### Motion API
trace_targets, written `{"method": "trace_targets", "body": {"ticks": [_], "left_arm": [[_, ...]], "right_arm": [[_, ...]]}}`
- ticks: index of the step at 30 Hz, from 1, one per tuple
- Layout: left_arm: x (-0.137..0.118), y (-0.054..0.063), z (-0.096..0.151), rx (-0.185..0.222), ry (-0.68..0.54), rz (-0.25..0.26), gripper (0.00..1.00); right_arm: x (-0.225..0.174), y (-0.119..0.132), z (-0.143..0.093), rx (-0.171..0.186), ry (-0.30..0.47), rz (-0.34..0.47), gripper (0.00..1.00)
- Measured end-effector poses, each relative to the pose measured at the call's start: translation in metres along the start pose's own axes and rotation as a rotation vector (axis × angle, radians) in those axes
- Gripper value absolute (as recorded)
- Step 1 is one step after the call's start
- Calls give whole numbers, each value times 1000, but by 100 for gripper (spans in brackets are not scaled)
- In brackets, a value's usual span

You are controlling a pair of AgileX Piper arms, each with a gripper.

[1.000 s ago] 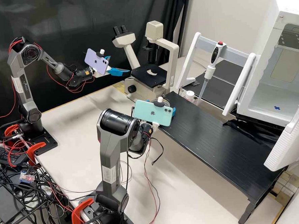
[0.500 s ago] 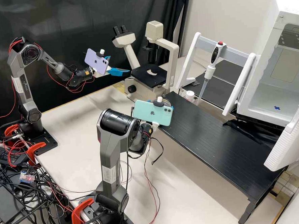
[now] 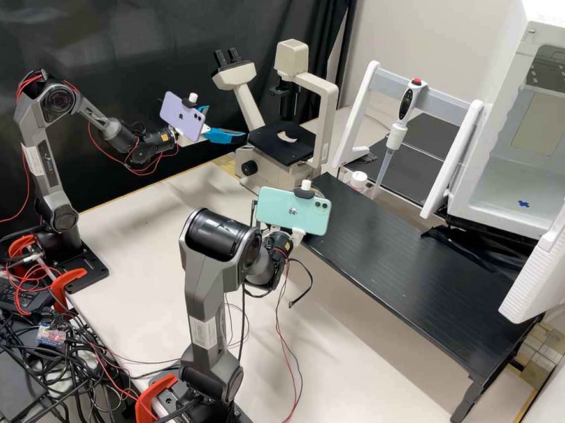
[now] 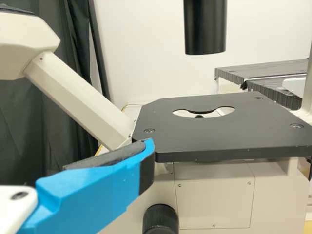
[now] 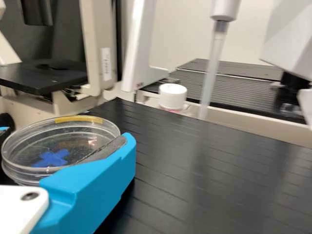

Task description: Move the petri dish to the incubator

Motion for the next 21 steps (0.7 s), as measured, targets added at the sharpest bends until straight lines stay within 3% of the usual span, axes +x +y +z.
{"method": "trace_targets", "body": {"ticks": [2, 13, 21], "left_arm": [[0, 0, 0, 0, 0, 0, 100], [0, 0, 0, 0, 0, 0, 100], [0, 0, 0, 0, 0, 0, 100]], "right_arm": [[-8, 12, 5, -10, -21, 34, 0], [-45, 86, 43, 13, -121, 284, 0], [-39, 141, 79, 17, -192, 427, 0]]}}
